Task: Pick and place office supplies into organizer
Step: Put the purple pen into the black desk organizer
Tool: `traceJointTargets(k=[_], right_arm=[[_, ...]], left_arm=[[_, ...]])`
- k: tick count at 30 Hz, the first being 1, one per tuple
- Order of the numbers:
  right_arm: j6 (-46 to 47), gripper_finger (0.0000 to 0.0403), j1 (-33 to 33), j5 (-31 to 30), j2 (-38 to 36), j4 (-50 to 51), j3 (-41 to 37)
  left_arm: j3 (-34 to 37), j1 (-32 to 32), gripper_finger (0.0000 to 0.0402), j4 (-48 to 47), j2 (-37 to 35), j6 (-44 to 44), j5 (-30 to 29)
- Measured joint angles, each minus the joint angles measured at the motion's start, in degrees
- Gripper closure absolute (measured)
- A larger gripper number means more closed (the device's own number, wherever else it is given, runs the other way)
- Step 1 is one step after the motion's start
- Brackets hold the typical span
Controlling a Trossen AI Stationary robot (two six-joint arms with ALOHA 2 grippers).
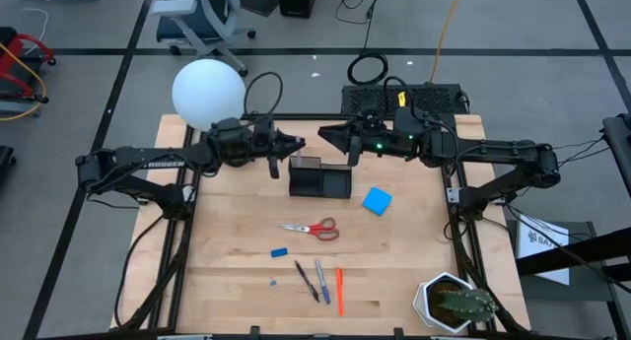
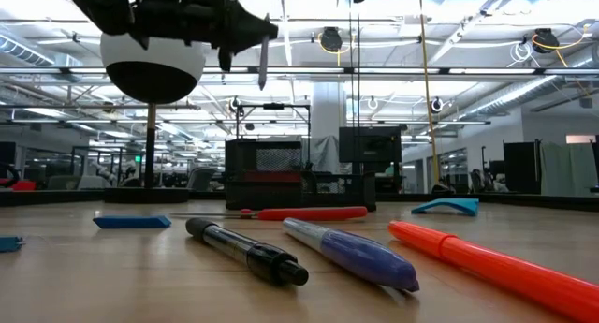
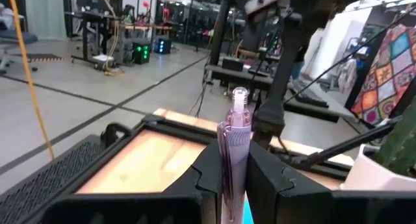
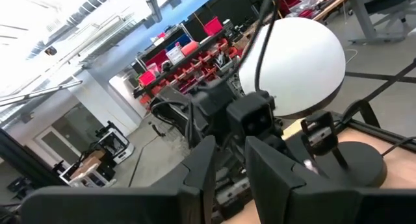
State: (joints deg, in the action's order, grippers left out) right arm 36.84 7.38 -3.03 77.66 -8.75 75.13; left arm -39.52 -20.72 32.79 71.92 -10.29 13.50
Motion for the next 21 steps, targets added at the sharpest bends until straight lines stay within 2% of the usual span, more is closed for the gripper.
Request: traceJointTargets(k=[11,21], right_arm=[[0.23,0.0328,0.00,-0.70,-0.01,0.04,0.00],[1.77,0.0328,0.00,-1.56,0.00,0.26,0.00]], left_arm=[[1.70,-1.28,0.0359,1.55,3.68,2.11,-1.57],[1.54,-1.84,0.0359,10.16,12.31,0.70,-1.01]])
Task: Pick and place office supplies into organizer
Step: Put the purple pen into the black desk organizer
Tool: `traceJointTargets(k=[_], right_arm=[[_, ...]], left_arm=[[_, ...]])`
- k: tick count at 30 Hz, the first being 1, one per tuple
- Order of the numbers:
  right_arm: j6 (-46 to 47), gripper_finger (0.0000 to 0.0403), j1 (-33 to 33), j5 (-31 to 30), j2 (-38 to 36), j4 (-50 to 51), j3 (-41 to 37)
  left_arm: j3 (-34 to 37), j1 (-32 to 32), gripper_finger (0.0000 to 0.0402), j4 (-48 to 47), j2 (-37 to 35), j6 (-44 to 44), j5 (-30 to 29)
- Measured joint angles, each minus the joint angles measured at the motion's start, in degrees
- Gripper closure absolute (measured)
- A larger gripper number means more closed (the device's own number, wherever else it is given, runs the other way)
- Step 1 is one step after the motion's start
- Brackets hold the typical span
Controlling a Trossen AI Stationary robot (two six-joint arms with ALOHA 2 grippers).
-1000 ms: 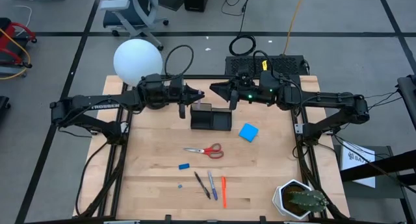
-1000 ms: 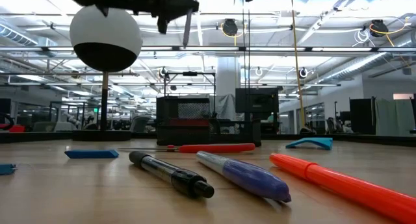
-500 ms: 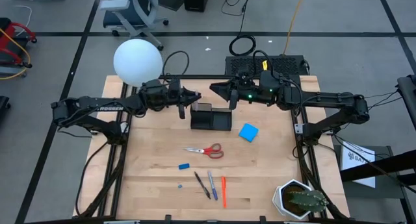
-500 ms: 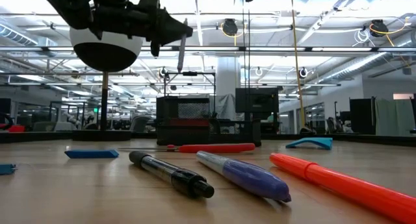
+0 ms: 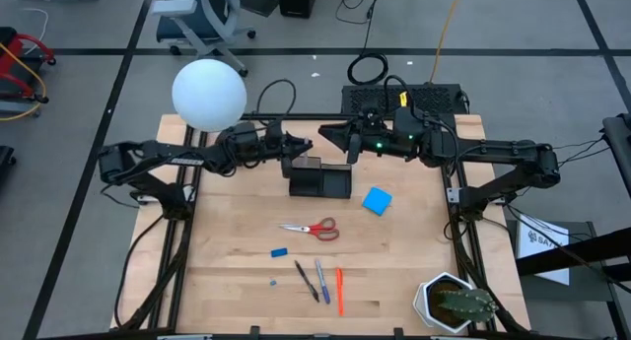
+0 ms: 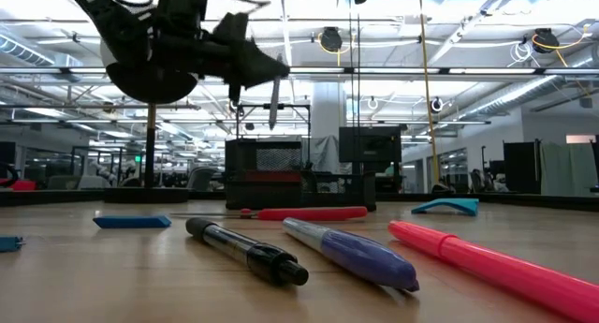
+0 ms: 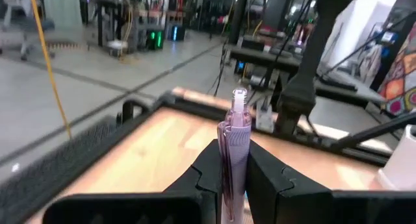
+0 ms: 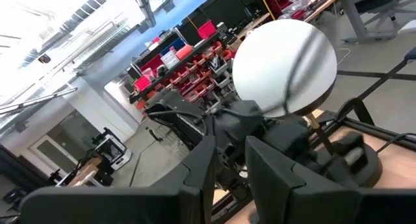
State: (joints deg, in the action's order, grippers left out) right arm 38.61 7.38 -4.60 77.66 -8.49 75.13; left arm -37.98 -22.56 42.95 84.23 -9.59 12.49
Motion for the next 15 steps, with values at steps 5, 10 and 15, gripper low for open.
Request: traceJointTargets(k=[5,10,15], right_arm=[[0.83,0.0328,0.00,0.10,-0.01,0.00,0.00],[0.83,0.0328,0.00,0.13,-0.01,0.12,0.00],[0.85,0.0328,0.00,0.13,-0.01,0.17,0.00]], left_arm=[[0.00,0.12,0.0359,1.28,3.37,-0.19,0.00],[0.00,-0.15,0.0359,1.88,5.17,-0.87,-0.09],[0.00,-0.14,0.0359,1.89,6.02,0.04,-0.07]])
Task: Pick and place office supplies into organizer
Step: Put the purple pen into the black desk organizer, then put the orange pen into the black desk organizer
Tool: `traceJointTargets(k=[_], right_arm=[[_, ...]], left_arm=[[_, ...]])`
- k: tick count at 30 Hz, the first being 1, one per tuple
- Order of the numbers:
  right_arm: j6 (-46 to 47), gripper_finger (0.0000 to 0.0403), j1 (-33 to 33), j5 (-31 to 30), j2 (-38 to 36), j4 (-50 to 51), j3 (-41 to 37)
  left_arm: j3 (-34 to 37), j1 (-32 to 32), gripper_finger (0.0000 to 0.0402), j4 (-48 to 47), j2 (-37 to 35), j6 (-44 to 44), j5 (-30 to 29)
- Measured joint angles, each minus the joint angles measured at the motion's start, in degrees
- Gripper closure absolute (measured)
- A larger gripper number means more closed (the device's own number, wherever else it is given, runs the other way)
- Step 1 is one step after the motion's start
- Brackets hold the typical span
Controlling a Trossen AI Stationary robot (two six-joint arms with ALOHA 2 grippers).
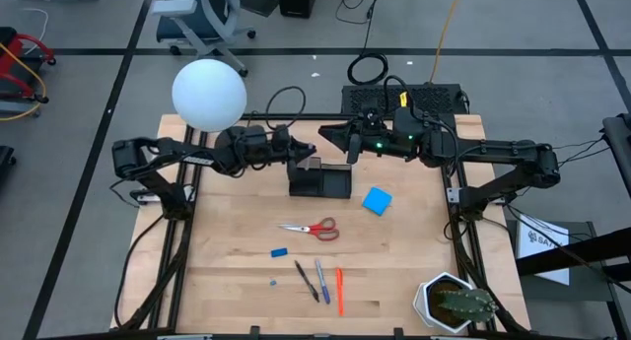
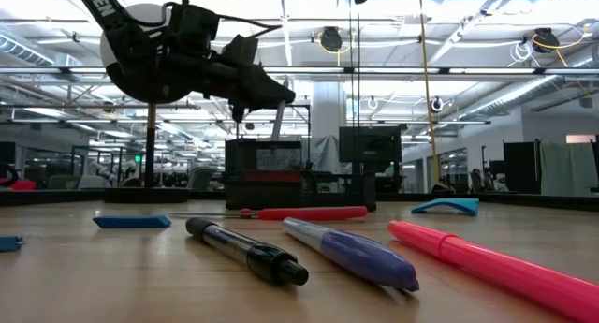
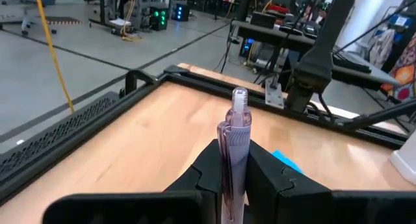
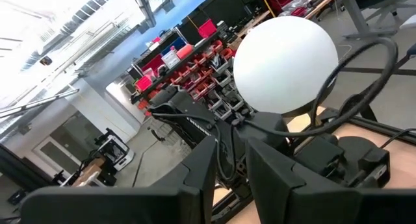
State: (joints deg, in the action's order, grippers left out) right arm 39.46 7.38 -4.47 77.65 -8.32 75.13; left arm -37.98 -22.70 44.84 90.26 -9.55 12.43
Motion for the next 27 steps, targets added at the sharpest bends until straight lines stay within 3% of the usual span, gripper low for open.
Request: traceJointTargets(k=[6,13,17,27], right_arm=[[0.26,0.0328,0.00,0.02,0.01,0.00,0.00],[0.32,0.0328,0.00,0.04,0.00,0.00,0.00],[0.26,0.0328,-0.02,0.04,0.00,0.00,0.00],[-1.75,0.0328,-0.68,0.14,0.00,0.12,0.00]], left_arm=[[0.02,0.04,0.0357,-0.21,0.61,-1.06,-1.38],[0.00,0.28,0.0262,-1.22,0.64,-1.57,-2.89],[0.00,0.51,0.0232,-1.36,0.64,-4.06,-2.10],[0.00,2.08,0.0221,-0.07,-0.12,-14.95,4.35]])
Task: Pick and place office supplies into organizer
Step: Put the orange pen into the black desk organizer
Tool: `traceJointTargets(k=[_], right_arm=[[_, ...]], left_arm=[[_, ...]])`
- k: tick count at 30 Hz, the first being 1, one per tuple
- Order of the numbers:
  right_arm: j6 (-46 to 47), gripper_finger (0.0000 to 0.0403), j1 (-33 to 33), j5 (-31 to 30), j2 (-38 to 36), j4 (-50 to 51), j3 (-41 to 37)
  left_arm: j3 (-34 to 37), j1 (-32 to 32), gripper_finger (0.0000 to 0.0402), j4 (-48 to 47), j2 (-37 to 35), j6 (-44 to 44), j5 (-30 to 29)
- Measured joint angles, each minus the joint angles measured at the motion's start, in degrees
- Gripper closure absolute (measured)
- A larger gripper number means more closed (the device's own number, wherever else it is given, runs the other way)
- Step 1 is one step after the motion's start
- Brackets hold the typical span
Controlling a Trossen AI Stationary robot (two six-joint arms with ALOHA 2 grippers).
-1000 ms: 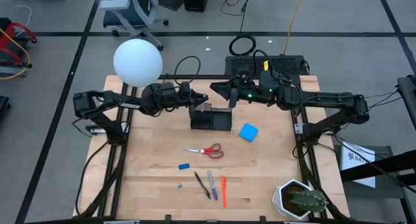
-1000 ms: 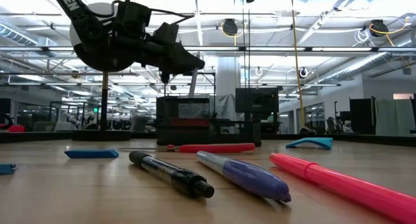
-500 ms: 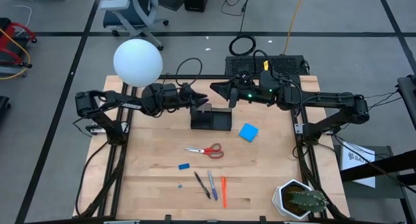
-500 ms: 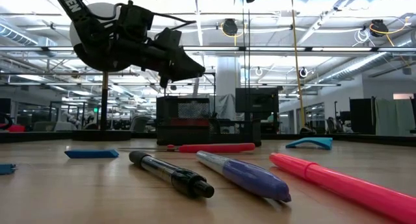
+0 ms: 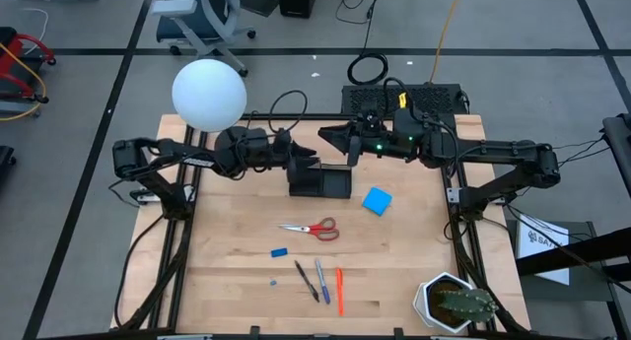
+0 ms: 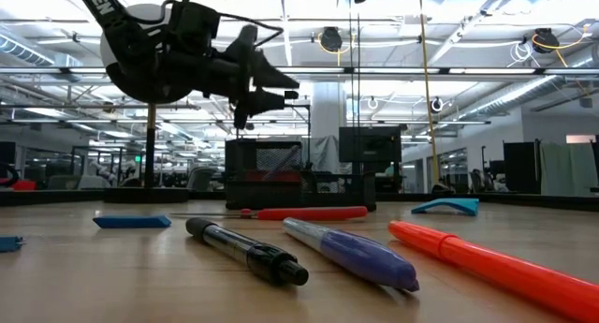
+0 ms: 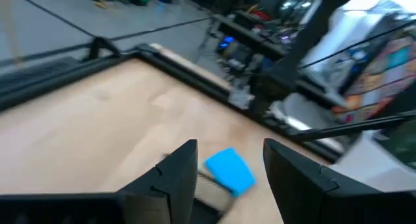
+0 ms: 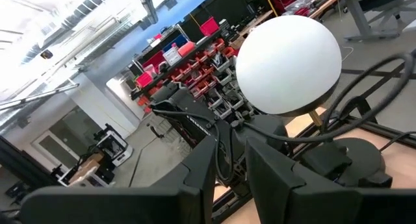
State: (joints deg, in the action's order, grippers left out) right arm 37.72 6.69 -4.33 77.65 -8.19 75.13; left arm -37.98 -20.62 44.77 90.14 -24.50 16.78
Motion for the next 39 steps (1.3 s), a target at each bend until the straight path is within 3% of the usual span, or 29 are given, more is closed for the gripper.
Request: traceJointTargets(k=[9,17,27,33,39], right_arm=[[-2.44,0.0328,-0.08,0.07,0.02,0.30,0.00],[-2.86,0.0328,-0.12,3.17,0.02,-1.04,-0.02],[-5.46,0.0328,-0.13,15.87,0.02,-1.28,-0.02],[-7.06,0.0328,-0.31,23.21,0.02,-1.22,-0.02],[-10.14,0.0327,-2.76,25.80,0.02,-1.05,-0.02]], left_arm=[[0.01,2.98,0.0220,0.77,-7.63,-1.73,3.10],[-0.04,4.83,0.0220,-6.95,-18.64,-1.76,2.69],[-0.04,8.31,0.0220,-16.70,-30.06,-2.60,0.47],[-0.04,10.30,0.0220,-18.66,-32.36,-4.58,-1.62],[-0.04,11.99,0.0220,-19.33,-32.42,-7.68,-1.97]])
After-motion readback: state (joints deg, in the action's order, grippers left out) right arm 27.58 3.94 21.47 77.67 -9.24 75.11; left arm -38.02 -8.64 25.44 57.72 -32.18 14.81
